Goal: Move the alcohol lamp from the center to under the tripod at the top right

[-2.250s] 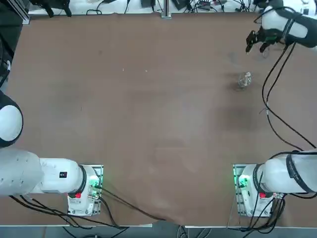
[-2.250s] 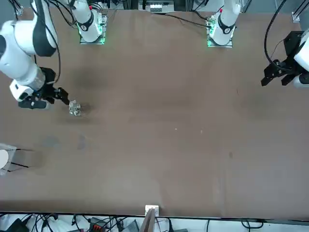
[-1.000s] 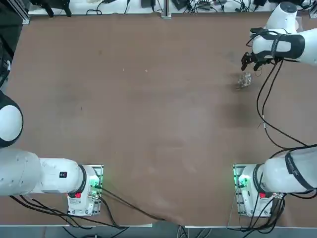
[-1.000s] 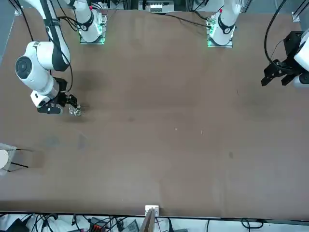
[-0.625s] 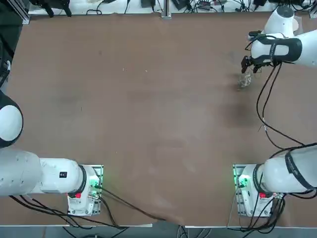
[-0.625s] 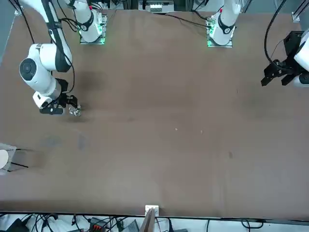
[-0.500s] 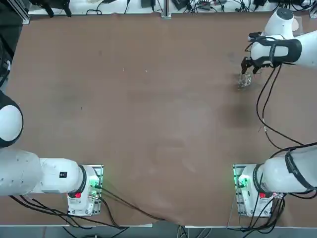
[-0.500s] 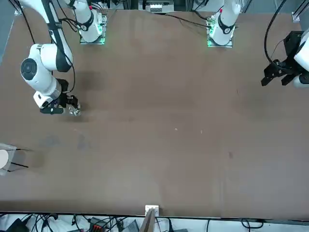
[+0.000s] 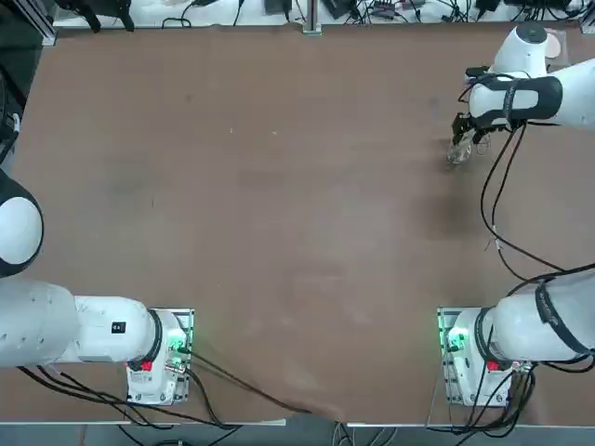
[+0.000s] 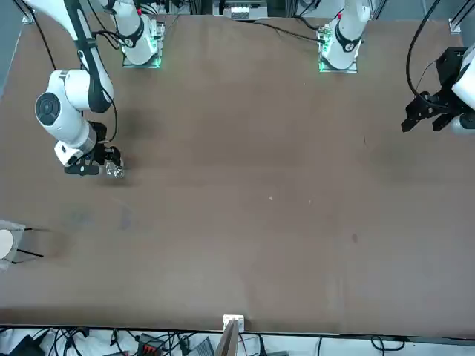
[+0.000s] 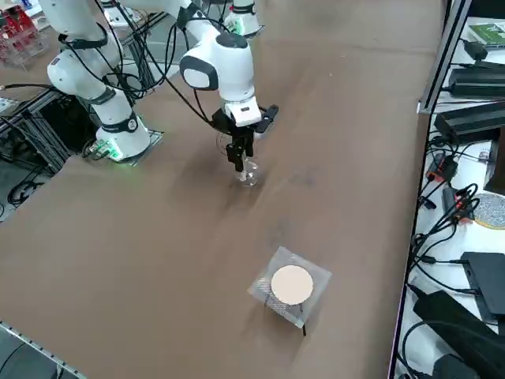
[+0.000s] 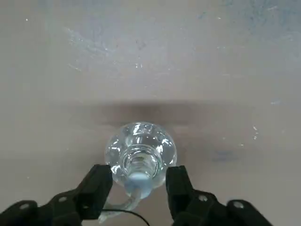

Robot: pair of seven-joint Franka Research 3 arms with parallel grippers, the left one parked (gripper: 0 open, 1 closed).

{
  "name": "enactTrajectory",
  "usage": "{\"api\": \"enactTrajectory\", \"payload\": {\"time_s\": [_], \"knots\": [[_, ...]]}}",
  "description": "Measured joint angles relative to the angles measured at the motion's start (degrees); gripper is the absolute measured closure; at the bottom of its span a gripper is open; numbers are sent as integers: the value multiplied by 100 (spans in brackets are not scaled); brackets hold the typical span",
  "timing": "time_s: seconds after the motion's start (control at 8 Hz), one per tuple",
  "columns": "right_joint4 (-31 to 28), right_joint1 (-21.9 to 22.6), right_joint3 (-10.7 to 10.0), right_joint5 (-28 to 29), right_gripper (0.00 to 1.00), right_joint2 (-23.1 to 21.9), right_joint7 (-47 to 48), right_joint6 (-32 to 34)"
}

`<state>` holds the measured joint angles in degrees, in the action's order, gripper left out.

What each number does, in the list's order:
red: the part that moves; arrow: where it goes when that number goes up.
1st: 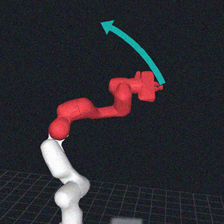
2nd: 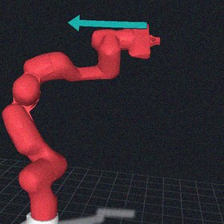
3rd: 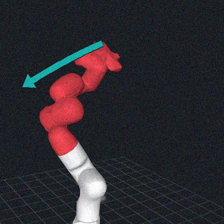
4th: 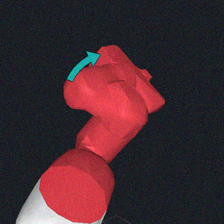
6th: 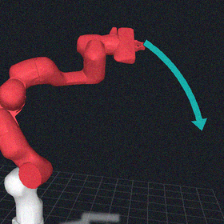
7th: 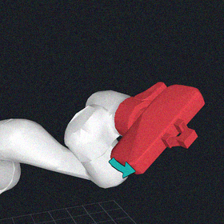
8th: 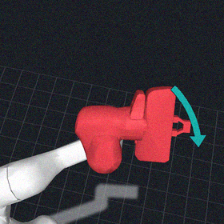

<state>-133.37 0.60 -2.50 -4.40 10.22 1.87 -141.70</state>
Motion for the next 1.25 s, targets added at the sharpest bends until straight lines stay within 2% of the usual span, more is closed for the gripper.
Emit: {"api": "enactTrajectory", "payload": {"time_s": [0.5,0.88,1.0,1.25], "knots": [[-1,0,0,-1,44,35,0,-40],[1,-1,1,1,67,99,0,-119],[1,-1,8,0,70,82,0,-119],[8,-29,-2,0,70,78,15,-145]]}}
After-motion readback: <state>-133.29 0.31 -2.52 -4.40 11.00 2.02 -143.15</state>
